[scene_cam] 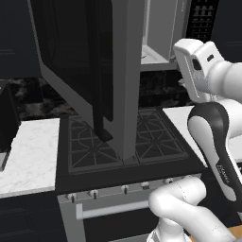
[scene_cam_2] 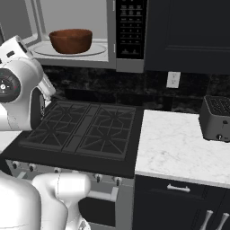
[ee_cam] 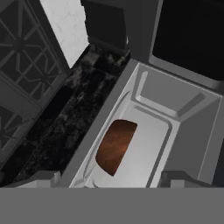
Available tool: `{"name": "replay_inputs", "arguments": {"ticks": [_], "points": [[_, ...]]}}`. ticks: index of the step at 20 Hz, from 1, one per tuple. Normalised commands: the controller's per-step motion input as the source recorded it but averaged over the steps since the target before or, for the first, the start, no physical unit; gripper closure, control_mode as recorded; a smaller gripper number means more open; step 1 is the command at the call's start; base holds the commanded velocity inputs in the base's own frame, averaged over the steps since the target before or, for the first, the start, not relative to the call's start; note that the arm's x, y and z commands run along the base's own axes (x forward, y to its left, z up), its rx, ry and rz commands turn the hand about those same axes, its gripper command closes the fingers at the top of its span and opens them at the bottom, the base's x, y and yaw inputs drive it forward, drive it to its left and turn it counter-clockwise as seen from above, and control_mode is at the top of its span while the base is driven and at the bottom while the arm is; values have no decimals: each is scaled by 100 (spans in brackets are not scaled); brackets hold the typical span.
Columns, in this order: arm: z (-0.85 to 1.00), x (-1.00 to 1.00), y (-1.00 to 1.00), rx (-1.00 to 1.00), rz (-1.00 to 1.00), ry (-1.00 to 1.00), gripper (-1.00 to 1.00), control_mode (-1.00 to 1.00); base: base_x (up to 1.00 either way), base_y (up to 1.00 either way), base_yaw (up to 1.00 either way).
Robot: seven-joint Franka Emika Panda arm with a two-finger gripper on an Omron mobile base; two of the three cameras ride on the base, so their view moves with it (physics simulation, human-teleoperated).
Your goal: Open the microwave, place the bowl with waffle inside the microwave, then close the microwave door and turn it on.
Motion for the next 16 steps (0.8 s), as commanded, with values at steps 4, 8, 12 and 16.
{"name": "replay_inputs", "arguments": {"ticks": [4, 8, 12, 16], "points": [[-3, -82, 0, 0, 0, 1, 100, -100, 0, 0, 0], [0, -90, 0, 0, 0, 12, 100, -100, 0, 0, 0], [-1, -97, 0, 0, 2, 17, 100, -100, 0, 0, 0], [-16, -88, 0, 0, 7, 17, 100, -100, 0, 0, 0]]}}
